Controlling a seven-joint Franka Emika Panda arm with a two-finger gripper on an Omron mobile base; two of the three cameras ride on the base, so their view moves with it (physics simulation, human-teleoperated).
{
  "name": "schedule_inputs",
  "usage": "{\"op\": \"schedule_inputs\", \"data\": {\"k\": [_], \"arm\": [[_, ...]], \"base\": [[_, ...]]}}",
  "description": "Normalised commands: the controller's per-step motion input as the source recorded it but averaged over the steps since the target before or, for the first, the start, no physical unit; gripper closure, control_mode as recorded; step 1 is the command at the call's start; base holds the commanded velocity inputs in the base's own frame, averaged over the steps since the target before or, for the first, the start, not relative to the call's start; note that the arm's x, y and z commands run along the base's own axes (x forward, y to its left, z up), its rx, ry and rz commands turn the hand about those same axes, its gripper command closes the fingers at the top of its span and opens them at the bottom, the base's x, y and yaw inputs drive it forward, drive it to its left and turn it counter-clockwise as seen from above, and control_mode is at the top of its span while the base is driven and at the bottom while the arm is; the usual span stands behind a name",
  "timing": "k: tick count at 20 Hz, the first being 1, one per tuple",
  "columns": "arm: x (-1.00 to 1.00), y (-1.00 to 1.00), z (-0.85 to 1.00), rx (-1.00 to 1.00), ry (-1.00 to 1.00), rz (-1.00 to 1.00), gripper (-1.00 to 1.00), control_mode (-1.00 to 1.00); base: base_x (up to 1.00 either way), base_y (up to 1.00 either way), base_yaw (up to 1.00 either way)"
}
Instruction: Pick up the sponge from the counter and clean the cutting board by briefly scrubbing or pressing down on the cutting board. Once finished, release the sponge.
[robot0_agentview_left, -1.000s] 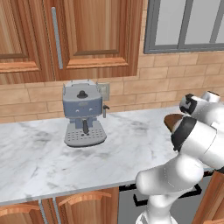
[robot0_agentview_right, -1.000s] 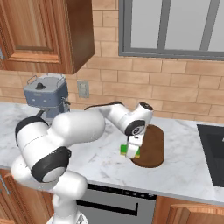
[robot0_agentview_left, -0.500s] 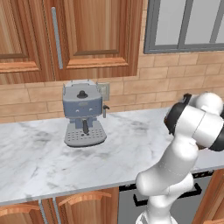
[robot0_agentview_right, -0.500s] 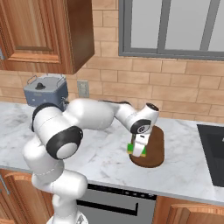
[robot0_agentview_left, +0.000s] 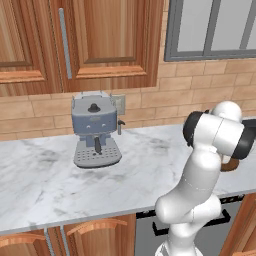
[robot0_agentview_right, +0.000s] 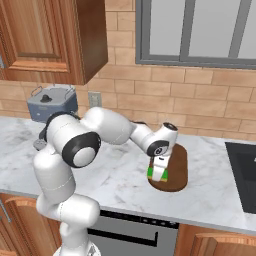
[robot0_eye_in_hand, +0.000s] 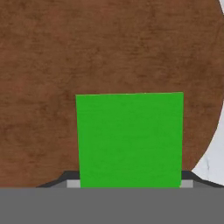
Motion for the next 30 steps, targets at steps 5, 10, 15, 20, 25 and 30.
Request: {"op": "schedule_inputs", "data": {"k": [5,10,15,20,25,30], "arm": [[0.00,0.00,-0.32,-0.01,-0.03,0.00,1.00,-1.00],[0.03,0.00,-0.33,0.00,-0.03,0.00,1.00,-1.00],[0.45,0.00,-0.29,0.00,-0.07,0.00,1.00,-1.00],[0.72,0.00,-0.16,0.00,-0.03,0.00,1.00,-1.00],[0.84,0.04,-0.12,0.00,-0.03,0.01,1.00,-1.00],[0.89,0.19,-0.16,0.00,-0.02,0.05,1.00,-1.00]], "base": [[0.00,0.00,0.00],[0.00,0.00,0.00],[0.00,0.00,0.00],[0.00,0.00,0.00],[0.00,0.00,0.00],[0.00,0.00,0.00]]}}
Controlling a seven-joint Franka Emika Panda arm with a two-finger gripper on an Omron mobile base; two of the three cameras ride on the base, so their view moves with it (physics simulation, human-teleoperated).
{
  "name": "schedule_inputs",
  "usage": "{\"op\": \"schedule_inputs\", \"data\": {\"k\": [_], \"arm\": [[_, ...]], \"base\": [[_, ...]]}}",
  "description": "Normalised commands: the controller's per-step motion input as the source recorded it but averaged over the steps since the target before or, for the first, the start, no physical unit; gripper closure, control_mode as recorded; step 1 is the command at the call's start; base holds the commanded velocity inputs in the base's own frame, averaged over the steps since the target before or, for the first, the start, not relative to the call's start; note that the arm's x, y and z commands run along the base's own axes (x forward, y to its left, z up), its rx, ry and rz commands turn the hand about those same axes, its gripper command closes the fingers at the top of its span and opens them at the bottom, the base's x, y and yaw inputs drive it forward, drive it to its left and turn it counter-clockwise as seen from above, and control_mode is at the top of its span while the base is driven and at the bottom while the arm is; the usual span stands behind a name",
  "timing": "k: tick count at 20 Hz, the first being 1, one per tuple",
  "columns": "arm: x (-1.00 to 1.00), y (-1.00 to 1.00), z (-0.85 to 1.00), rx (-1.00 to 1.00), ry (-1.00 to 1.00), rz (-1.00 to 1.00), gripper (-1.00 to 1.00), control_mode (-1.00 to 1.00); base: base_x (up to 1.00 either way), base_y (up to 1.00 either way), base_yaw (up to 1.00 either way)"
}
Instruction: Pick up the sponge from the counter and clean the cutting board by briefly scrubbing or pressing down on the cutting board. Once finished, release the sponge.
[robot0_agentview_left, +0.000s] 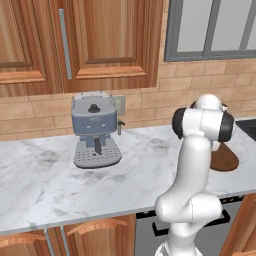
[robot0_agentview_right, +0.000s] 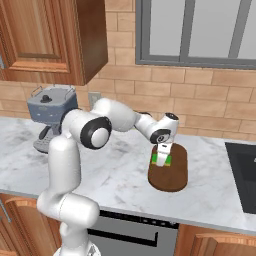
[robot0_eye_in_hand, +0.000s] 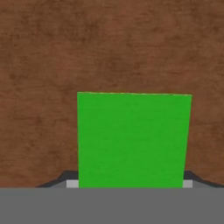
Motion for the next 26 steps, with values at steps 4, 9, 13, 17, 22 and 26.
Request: {"op": "schedule_inputs", "data": {"k": [4,9,13,17,22,26], "arm": [[0.86,0.21,-0.17,0.00,-0.03,0.07,1.00,-1.00],[0.76,0.08,-0.16,0.00,-0.02,0.05,1.00,-1.00],[0.65,-0.01,-0.16,0.00,-0.04,0.03,1.00,-1.00],[0.59,-0.13,-0.15,0.00,-0.06,0.01,1.00,-1.00],[0.10,-0.48,-0.17,0.00,-0.10,0.00,1.00,-1.00],[-0.38,-0.68,-0.24,0.00,-0.20,0.00,1.00,-1.00]], "base": [[0.00,0.00,0.00],[0.00,0.00,0.00],[0.00,0.00,0.00],[0.00,0.00,0.00],[0.00,0.00,0.00],[0.00,0.00,0.00]]}}
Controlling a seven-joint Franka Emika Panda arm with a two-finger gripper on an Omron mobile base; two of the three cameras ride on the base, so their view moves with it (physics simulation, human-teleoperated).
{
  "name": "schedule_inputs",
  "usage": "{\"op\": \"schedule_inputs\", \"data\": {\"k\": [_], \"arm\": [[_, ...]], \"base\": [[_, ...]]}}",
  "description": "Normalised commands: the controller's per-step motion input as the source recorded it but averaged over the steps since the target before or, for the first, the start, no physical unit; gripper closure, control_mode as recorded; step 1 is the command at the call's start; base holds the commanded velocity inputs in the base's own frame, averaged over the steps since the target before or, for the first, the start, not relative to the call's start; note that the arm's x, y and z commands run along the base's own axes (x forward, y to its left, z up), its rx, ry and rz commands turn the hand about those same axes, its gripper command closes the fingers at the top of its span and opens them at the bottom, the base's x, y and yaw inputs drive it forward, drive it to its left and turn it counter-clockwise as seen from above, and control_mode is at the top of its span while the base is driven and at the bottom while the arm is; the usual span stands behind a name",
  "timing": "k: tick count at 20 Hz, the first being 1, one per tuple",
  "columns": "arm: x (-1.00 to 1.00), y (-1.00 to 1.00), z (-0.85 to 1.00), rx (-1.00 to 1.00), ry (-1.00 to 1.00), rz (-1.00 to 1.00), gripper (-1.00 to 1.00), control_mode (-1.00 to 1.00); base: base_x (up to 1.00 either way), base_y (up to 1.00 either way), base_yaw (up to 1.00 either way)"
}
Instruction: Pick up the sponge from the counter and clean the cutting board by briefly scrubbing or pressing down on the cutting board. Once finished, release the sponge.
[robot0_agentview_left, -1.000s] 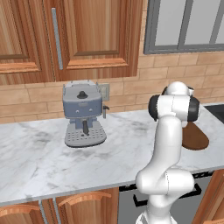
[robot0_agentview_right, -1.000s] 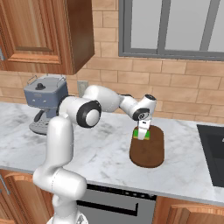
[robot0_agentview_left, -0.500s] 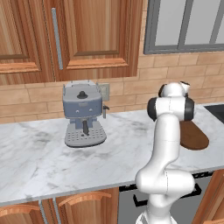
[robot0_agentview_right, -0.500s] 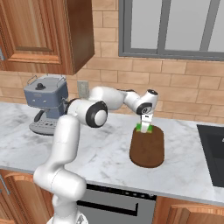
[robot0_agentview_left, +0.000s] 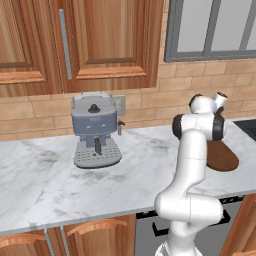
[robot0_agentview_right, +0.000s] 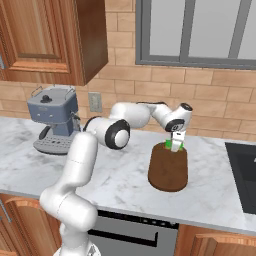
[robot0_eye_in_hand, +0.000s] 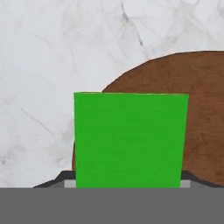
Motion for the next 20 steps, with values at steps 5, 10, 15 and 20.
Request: {"op": "schedule_inputs", "data": {"k": [5,10,15,20], "arm": [[-0.63,-0.56,-0.34,0.00,-0.22,0.00,1.00,-1.00],[-0.69,-0.28,-0.38,-0.01,-0.09,0.00,1.00,-1.00],[-0.34,0.03,-0.14,-0.17,0.22,0.02,1.00,-1.00],[-0.06,0.03,-0.07,-0.19,0.45,0.05,1.00,-1.00]], "base": [[0.00,0.00,0.00],[0.00,0.00,0.00],[0.00,0.00,0.00],[0.00,0.00,0.00]]}}
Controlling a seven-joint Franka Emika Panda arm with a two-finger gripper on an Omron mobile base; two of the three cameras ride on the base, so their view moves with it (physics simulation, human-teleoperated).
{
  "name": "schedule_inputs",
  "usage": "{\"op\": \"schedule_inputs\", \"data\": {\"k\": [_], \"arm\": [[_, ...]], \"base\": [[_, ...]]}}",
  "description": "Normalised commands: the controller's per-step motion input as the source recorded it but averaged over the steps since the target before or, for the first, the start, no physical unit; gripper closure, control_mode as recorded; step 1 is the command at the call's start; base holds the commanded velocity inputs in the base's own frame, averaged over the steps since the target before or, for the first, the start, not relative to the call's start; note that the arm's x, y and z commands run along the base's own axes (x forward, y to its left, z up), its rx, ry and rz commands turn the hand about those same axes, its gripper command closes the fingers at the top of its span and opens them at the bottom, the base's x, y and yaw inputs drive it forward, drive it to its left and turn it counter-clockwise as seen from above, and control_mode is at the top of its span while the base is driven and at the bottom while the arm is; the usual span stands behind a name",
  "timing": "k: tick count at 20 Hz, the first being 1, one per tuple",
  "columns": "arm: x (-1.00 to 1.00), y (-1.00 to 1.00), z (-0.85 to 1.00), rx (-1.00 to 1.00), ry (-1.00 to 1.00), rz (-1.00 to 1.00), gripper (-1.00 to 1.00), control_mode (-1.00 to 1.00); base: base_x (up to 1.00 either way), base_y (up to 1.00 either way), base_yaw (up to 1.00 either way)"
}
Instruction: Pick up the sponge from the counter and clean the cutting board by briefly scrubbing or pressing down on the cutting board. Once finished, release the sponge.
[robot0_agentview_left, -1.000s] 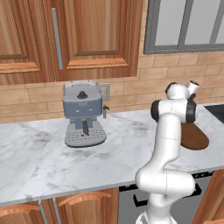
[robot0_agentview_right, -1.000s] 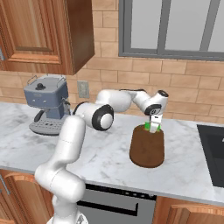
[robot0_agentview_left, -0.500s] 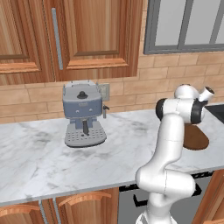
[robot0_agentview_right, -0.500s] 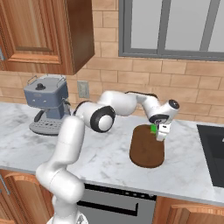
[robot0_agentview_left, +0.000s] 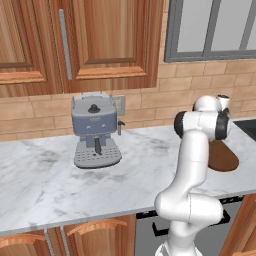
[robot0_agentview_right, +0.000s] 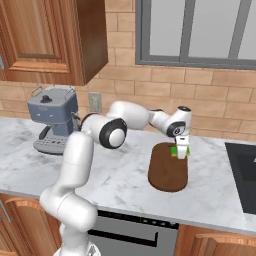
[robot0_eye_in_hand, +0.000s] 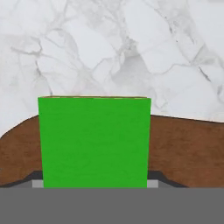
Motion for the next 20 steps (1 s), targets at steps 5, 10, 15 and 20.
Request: {"op": "schedule_inputs", "data": {"k": [5,10,15,20], "arm": [[-0.73,0.00,-0.40,-0.06,-0.08,0.01,1.00,-1.00],[-0.98,0.00,-0.53,0.00,-0.30,0.00,1.00,-1.00],[-0.85,0.00,-0.44,0.00,-0.08,0.00,1.00,-1.00],[-0.52,0.00,-0.09,-0.02,0.31,0.00,1.00,-1.00]], "base": [[0.00,0.00,0.00],[0.00,0.00,0.00],[0.00,0.00,0.00],[0.00,0.00,0.00]]}}
